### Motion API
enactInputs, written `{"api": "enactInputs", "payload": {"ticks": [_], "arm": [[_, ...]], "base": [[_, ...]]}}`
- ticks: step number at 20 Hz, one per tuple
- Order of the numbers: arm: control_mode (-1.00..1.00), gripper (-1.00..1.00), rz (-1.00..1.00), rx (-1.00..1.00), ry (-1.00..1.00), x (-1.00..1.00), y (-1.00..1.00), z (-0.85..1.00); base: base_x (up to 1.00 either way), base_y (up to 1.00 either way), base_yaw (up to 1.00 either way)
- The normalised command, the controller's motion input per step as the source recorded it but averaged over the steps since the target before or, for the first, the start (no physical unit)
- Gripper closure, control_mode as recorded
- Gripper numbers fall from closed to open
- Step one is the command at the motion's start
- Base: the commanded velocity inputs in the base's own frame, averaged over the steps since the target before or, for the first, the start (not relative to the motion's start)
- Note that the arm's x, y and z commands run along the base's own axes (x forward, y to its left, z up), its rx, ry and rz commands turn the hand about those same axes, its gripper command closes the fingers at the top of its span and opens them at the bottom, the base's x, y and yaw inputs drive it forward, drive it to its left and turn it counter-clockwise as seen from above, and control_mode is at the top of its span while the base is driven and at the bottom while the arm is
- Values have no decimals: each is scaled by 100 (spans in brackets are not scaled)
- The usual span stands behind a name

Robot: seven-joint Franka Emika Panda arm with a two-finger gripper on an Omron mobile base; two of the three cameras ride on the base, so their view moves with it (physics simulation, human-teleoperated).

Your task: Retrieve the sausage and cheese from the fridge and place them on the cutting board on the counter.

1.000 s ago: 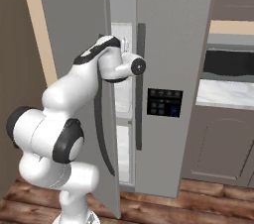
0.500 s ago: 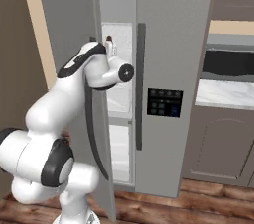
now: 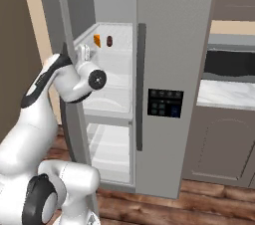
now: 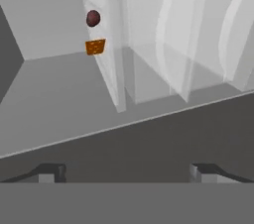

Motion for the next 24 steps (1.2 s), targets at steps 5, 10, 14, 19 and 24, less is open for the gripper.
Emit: {"api": "enactInputs", "payload": {"ticks": [5,10,14,19,24], "arm": [[-100,-100,3,0,5,-26,100,24],[-100,-100,5,0,7,-1,100,16],[-100,-100,7,0,10,0,82,6],[-100,-100,9,0,10,0,52,2],[-100,-100,7,0,5,-1,-4,2]], "base": [[0,0,0],[0,0,0],[0,0,0],[0,0,0],[0,0,0]]}}
